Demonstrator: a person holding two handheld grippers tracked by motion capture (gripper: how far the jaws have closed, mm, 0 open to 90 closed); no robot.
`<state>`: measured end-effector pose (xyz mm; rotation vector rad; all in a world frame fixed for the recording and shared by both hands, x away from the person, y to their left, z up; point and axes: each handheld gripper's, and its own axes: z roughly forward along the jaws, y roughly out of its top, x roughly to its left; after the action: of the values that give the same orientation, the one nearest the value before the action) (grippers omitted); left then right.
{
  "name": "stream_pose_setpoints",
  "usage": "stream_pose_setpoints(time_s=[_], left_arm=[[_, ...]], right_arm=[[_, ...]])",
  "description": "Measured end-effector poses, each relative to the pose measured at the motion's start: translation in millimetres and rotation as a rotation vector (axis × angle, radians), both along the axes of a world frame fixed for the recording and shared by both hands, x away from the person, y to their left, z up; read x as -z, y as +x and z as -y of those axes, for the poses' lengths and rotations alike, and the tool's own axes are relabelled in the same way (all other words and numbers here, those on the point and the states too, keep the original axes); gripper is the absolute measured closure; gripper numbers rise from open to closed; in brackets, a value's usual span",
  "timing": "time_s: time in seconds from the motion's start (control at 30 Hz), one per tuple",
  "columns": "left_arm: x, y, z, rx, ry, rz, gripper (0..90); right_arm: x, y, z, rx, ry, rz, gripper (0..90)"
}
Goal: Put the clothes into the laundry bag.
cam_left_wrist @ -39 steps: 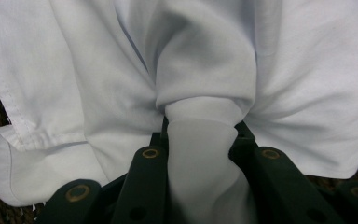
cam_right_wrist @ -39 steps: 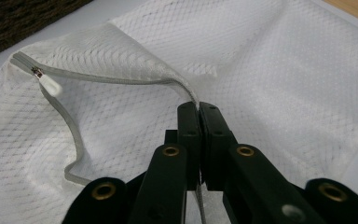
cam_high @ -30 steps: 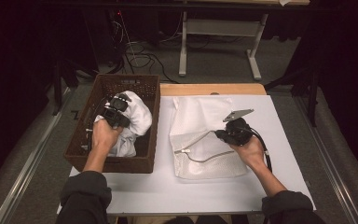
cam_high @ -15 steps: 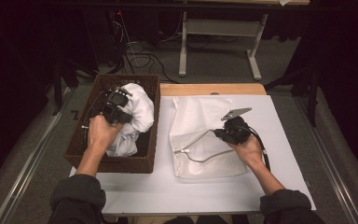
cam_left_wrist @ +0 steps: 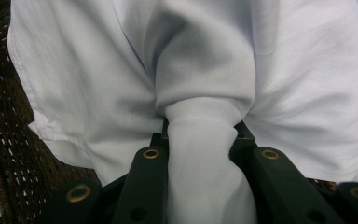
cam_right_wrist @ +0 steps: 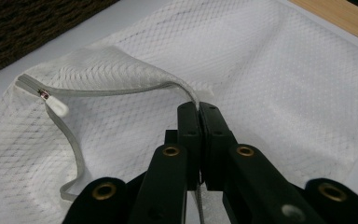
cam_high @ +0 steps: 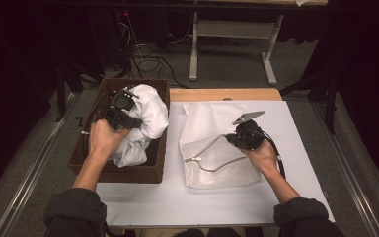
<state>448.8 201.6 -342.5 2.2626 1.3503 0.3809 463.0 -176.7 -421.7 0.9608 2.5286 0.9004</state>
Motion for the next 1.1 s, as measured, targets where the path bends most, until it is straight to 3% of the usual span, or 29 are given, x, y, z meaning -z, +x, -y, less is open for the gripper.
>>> stream_pose_setpoints(time_s=[0.13,0.63,0.9,0.97,1.1], left_arm=[[-6.1,-2.7,7.3,0.035,-0.026,-0.015,75.0],[-24.8,-19.5,25.7,0.112,-0.064,-0.003,75.0],[-35.3,-30.2,46.0,0.174,-0.063,0.011,75.0],[-38.0,-31.7,50.8,0.197,-0.088,0.005,75.0],[-40.4,-33.5,57.9,0.215,-0.087,0.004,75.0]], right_arm=[[-0.6,-0.6,0.7,0.0,0.0,0.001,89.2],[-1.0,0.3,2.4,0.002,0.003,0.0,89.3],[-3.0,0.3,4.4,0.008,0.011,-0.003,89.3],[-3.4,0.6,5.3,0.01,0.014,-0.002,89.2],[-3.9,0.3,6.4,0.009,0.015,0.001,89.3]])
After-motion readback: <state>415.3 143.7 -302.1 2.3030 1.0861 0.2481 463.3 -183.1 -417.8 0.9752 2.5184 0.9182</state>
